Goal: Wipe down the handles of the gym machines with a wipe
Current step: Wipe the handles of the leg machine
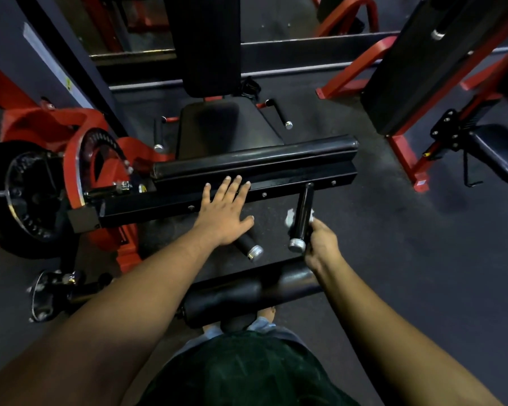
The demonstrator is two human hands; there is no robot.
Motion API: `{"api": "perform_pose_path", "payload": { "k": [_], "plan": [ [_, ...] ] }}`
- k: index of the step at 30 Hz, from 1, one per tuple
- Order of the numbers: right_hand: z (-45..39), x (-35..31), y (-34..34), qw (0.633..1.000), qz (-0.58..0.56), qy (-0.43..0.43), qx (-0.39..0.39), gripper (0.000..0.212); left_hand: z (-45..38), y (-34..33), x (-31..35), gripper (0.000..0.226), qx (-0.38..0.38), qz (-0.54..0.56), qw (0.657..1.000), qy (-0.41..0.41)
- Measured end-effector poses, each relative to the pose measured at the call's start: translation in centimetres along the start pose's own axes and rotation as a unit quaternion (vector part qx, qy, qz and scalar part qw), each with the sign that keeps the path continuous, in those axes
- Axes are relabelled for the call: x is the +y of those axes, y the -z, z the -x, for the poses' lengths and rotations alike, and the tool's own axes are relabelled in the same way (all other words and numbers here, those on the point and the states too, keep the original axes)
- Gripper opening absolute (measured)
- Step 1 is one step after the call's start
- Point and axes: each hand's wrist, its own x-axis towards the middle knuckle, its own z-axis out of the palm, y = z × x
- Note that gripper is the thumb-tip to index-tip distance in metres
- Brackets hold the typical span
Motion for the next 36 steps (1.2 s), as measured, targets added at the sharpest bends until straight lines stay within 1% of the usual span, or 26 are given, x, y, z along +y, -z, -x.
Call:
{"api": "perform_pose_path", "payload": {
  "k": [2, 4, 5, 6, 7, 8, 9, 10, 11, 12, 14, 16, 17, 18, 21, 23, 24, 26, 27, 29, 31, 33, 34, 36],
  "plan": [
    [1.4, 1.4, 1.1, 1.000, -0.004, -0.020, -0.005, 0.028, -0.1, -0.1, -0.3, 0.084, 0.000, 0.010, 1.000, -0.012],
    [2.8, 2.6, 2.4, 0.999, 0.041, -0.011, -0.016, 0.025, 0.3, -0.1, -1.0, 0.081, 0.011, 0.031, 0.999, -0.041],
    [3.5, 2.8, 3.0, 0.996, 0.083, 0.011, -0.006, 0.024, 0.7, -0.1, -1.6, 0.079, 0.022, 0.045, 0.997, -0.057],
    [4.1, 2.7, 3.7, 0.988, 0.142, 0.054, 0.027, 0.025, 1.1, -0.1, -2.2, 0.077, 0.038, 0.057, 0.995, -0.067],
    [4.5, 2.4, 4.1, 0.967, 0.212, 0.119, 0.072, 0.028, 1.8, -0.2, -3.2, 0.075, 0.062, 0.065, 0.994, -0.067],
    [5.0, 1.7, 4.2, 0.935, 0.281, 0.184, 0.116, 0.031, 2.4, -0.5, -4.3, 0.073, 0.091, 0.066, 0.992, -0.061],
    [5.4, 1.2, 3.8, 0.894, 0.348, 0.241, 0.146, 0.031, 3.2, -0.8, -5.5, 0.070, 0.124, 0.064, 0.989, -0.053],
    [5.6, 0.8, 3.1, 0.853, 0.406, 0.289, 0.156, 0.028, 3.8, -1.2, -6.7, 0.067, 0.156, 0.057, 0.985, -0.046],
    [5.7, 0.5, 2.2, 0.817, 0.452, 0.330, 0.138, 0.029, 4.5, -1.6, -7.9, 0.064, 0.181, 0.045, 0.982, -0.041],
    [5.8, 0.3, 0.6, 0.783, 0.495, 0.366, 0.094, 0.032, 5.1, -2.0, -9.2, 0.062, 0.199, 0.029, 0.979, -0.034],
    [6.1, 0.5, -3.2, 0.709, 0.570, 0.414, -0.028, 0.036, 6.1, -2.3, -11.3, 0.062, 0.203, -0.008, 0.979, -0.017],
    [5.9, 1.2, -7.3, 0.624, 0.647, 0.420, -0.127, 0.043, 6.6, -2.1, -12.6, 0.065, 0.177, -0.027, 0.984, 0.000],
    [5.6, 1.9, -9.2, 0.596, 0.676, 0.404, -0.158, 0.047, 6.8, -2.1, -13.1, 0.070, 0.159, -0.040, 0.986, 0.003],
    [5.3, 2.6, -10.9, 0.576, 0.702, 0.380, -0.177, 0.051, 6.8, -2.2, -13.4, 0.075, 0.142, -0.058, 0.988, 0.002],
    [4.3, 4.2, -13.9, 0.512, 0.771, 0.333, -0.179, 0.059, 6.8, -2.2, -13.5, 0.084, 0.120, -0.079, 0.990, 0.002],
    [3.9, 4.2, -13.3, 0.466, 0.806, 0.320, -0.178, 0.061, 6.7, -2.2, -13.5, 0.086, 0.105, -0.069, 0.992, 0.007],
    [4.0, 3.9, -12.3, 0.452, 0.810, 0.327, -0.181, 0.060, 6.7, -2.3, -13.6, 0.086, 0.097, -0.062, 0.993, 0.008],
    [4.9, 3.3, -9.4, 0.439, 0.808, 0.348, -0.183, 0.055, 6.5, -2.1, -13.6, 0.086, 0.080, -0.055, 0.995, 0.005],
    [5.7, 3.0, -7.8, 0.443, 0.801, 0.357, -0.186, 0.054, 6.5, -2.0, -13.7, 0.087, 0.073, -0.051, 0.996, 0.001],
    [7.0, 2.3, -4.8, 0.460, 0.775, 0.383, -0.203, 0.049, 6.5, -1.9, -13.8, 0.088, 0.064, -0.043, 0.997, -0.005],
    [8.2, 0.9, -3.6, 0.492, 0.736, 0.413, -0.213, 0.034, 6.5, -1.7, -13.7, 0.088, 0.054, -0.031, 0.998, -0.009],
    [8.2, 0.0, -5.0, 0.522, 0.708, 0.430, -0.203, 0.028, 6.5, -1.4, -13.8, 0.086, 0.046, -0.018, 0.999, -0.010],
    [8.0, -0.1, -6.6, 0.535, 0.702, 0.432, -0.186, 0.027, 6.5, -1.3, -13.8, 0.085, 0.042, -0.012, 0.999, -0.011],
    [6.5, 0.9, -10.3, 0.559, 0.696, 0.424, -0.151, 0.037, 6.4, -1.2, -13.8, 0.084, 0.032, 0.002, 0.999, -0.009]
  ]
}}
